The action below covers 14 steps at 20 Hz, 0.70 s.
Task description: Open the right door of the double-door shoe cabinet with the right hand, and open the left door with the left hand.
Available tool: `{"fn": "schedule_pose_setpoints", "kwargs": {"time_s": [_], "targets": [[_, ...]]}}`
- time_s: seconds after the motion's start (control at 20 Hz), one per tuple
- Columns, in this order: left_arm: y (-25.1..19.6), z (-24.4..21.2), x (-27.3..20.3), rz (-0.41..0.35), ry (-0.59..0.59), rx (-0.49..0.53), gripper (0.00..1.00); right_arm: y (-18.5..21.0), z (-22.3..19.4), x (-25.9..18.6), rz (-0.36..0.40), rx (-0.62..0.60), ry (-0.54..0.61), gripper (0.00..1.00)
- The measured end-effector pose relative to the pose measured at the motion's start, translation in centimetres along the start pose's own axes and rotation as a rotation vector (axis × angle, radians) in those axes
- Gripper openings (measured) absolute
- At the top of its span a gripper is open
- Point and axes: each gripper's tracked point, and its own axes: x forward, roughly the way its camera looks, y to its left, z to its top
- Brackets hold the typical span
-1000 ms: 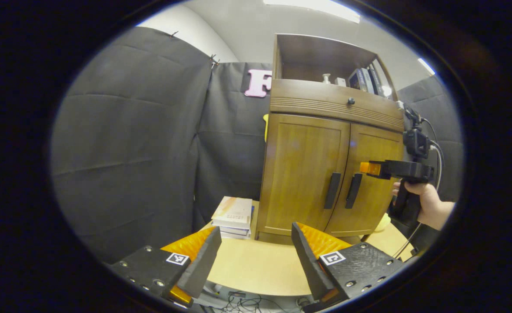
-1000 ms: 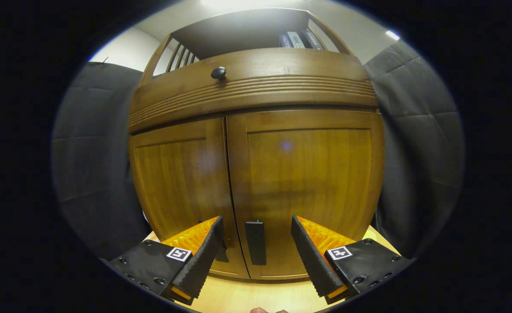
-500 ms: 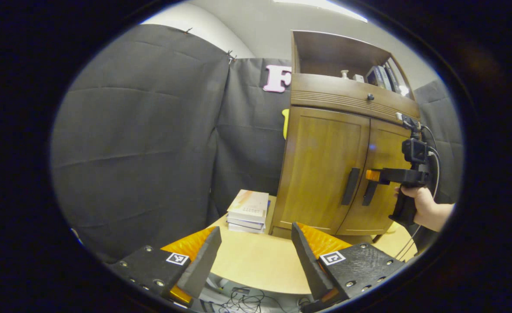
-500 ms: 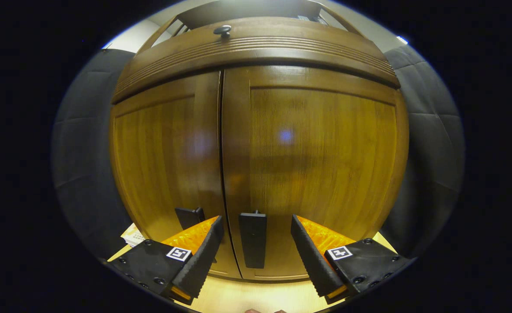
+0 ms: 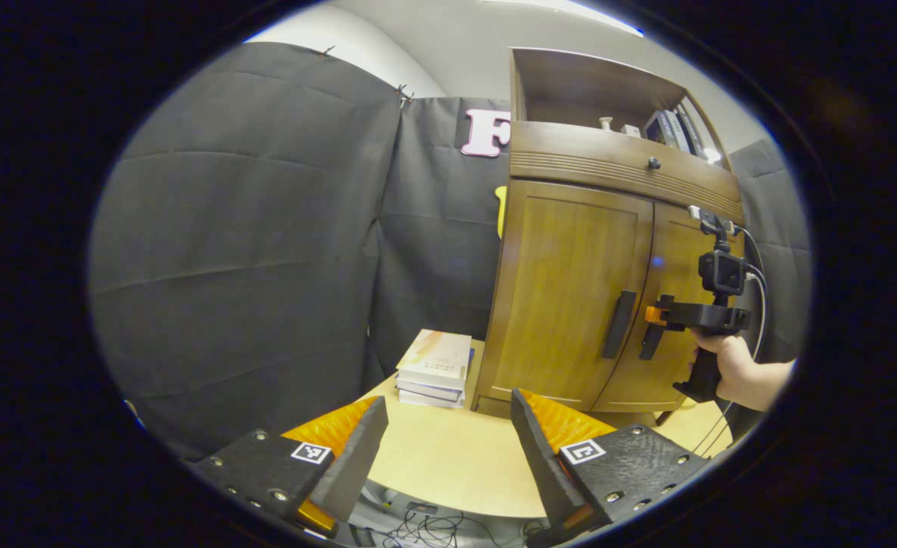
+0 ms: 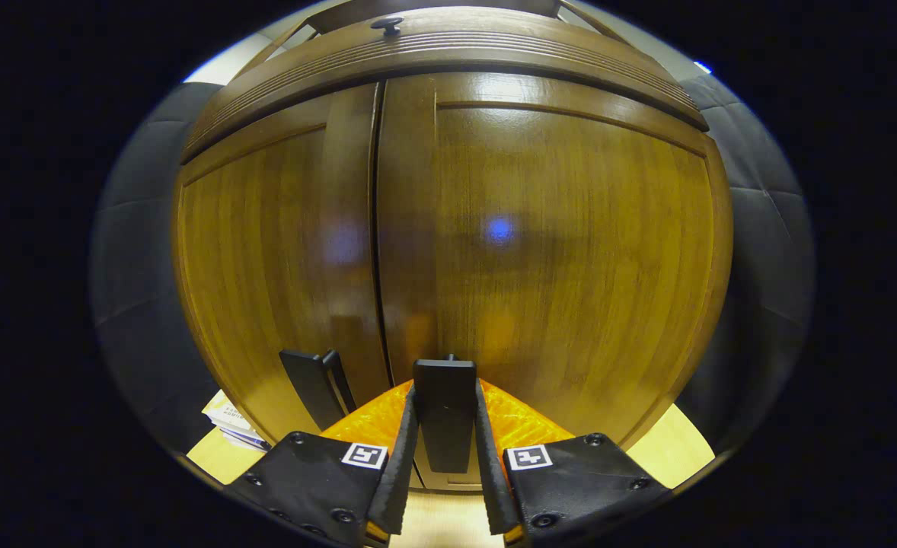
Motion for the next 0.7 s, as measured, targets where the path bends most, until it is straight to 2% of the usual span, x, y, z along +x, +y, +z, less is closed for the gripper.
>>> {"fn": "schedule_pose_setpoints", "kwargs": {"time_s": [0.1, 0.15, 0.25, 0.45, 0.7], "targets": [[-0.6, -0.1, 0.2, -0.011, 0.002, 0.006, 0.91, 0.0, 0.0, 0.4, -0.006, 0.005, -0.005, 0.34], [-0.7, -0.1, 0.3, -0.016, 0.002, 0.007, 0.91, -0.1, -0.1, 0.5, -0.003, 0.003, -0.004, 0.34], [-1.2, -0.1, 0.3, -0.030, 0.001, 0.005, 0.91, 0.1, 0.0, 0.4, 0.015, -0.004, -0.004, 0.27], [-1.7, -0.4, -0.2, -0.057, -0.002, 0.004, 0.91, 0.2, -0.1, -0.2, 0.072, -0.007, 0.012, 0.27], [-2.4, 0.0, -1.3, -0.105, -0.017, 0.000, 0.92, 0.0, -0.4, -2.7, 0.102, -0.010, 0.011, 0.27]]}}
